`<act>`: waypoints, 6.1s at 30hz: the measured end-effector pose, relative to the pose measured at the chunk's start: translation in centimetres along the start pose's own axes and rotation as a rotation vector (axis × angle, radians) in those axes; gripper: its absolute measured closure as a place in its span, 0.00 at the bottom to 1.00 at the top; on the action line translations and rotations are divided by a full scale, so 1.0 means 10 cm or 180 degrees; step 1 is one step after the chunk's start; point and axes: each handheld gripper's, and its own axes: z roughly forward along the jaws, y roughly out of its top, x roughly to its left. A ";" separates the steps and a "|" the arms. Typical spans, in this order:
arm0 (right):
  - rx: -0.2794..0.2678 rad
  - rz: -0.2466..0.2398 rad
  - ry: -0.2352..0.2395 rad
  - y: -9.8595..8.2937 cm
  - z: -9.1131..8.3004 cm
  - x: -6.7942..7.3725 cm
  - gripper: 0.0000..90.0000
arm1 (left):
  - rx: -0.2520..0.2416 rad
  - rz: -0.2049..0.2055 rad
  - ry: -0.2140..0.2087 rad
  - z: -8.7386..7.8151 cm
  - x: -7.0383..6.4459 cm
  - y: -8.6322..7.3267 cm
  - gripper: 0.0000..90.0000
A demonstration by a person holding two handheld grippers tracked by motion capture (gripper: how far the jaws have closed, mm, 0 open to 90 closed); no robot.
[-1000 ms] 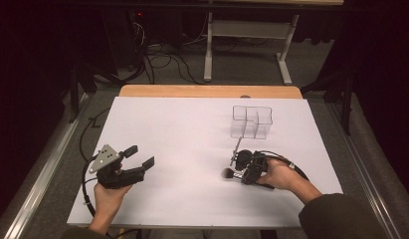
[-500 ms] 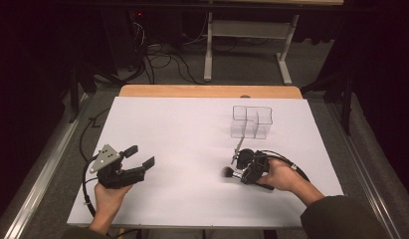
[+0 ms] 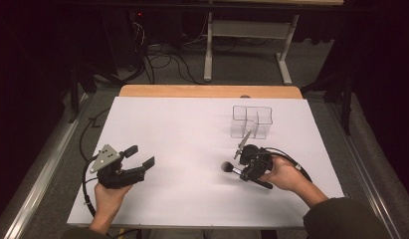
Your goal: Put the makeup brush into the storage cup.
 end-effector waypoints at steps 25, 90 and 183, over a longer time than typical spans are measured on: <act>-0.0583 0.0254 0.0123 -0.11 -0.20 -0.02 0.82 | -0.0005 0.0001 -0.0003 0.00 0.00 0.00 0.27; -0.1886 0.0903 -0.0071 -0.49 -0.61 -0.24 0.82 | -0.0007 -0.0003 -0.0005 0.00 -0.01 0.00 0.27; -0.2560 0.1549 -0.0475 -0.48 -0.79 -0.79 0.82 | 0.0023 0.0003 -0.0030 0.02 -0.01 -0.01 0.27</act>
